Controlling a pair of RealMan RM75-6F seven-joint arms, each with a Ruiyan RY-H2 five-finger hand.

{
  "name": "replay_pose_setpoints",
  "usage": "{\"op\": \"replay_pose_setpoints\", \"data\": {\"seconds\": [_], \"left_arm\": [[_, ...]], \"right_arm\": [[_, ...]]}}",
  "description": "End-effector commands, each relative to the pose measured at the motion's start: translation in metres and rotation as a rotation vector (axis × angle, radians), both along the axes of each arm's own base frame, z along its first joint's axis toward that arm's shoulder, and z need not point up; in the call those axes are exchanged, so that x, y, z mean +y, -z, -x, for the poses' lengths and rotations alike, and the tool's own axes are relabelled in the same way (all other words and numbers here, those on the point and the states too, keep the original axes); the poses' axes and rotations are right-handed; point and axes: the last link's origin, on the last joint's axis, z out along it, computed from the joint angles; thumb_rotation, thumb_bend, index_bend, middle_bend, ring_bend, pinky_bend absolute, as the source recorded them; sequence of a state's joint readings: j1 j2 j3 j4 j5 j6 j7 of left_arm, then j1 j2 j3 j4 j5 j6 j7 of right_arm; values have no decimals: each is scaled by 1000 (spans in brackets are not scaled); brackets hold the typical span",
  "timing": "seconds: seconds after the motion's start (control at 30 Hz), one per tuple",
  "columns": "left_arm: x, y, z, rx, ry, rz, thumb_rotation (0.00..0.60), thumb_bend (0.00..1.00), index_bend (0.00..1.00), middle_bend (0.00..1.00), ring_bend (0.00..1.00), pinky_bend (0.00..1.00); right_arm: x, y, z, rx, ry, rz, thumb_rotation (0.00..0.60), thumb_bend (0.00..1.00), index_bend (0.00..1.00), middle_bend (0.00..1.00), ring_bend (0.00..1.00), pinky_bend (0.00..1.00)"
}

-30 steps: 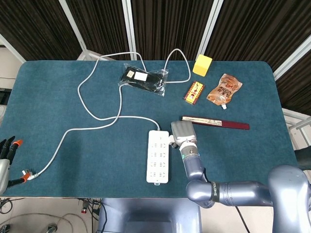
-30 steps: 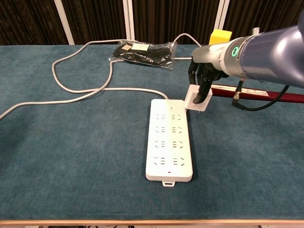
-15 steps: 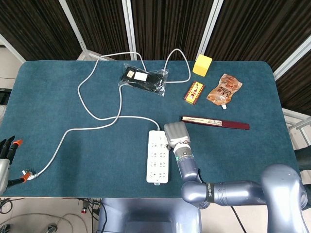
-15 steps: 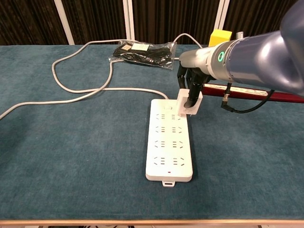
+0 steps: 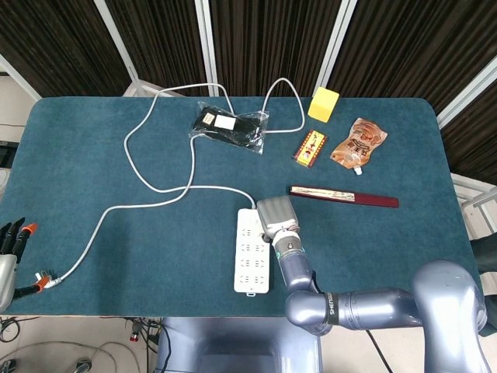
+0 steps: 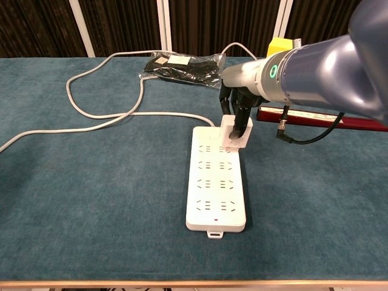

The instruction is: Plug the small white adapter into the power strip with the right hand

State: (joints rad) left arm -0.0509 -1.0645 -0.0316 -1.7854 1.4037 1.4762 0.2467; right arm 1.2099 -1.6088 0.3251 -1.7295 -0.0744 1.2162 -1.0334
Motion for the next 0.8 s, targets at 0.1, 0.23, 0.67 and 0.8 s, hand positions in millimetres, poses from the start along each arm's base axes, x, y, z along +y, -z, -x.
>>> {"op": "replay_pose_setpoints", "data": {"seconds": [0.1,0.23,0.67,0.8], "left_arm": [[0,0,0,-1,-1,-1,600,101,139,0,0,0],[0,0,0,-1,-3,-3,600,101,139,0,0,0],[0,0,0,-2,-7,-1,600,101,139,0,0,0],[0,0,0,-2,-8,-3,600,101,139,0,0,0]], "right_arm": [[0,2,0,8,-4,11,600,623,964,837,1000,1000],[0,3,0,9,-4,16,600,623,964,837,1000,1000],[0,7,0,21,-8,11,600,623,964,837,1000,1000],[0,7,-1,21,-7,7,600,624,964,837,1000,1000]]}}
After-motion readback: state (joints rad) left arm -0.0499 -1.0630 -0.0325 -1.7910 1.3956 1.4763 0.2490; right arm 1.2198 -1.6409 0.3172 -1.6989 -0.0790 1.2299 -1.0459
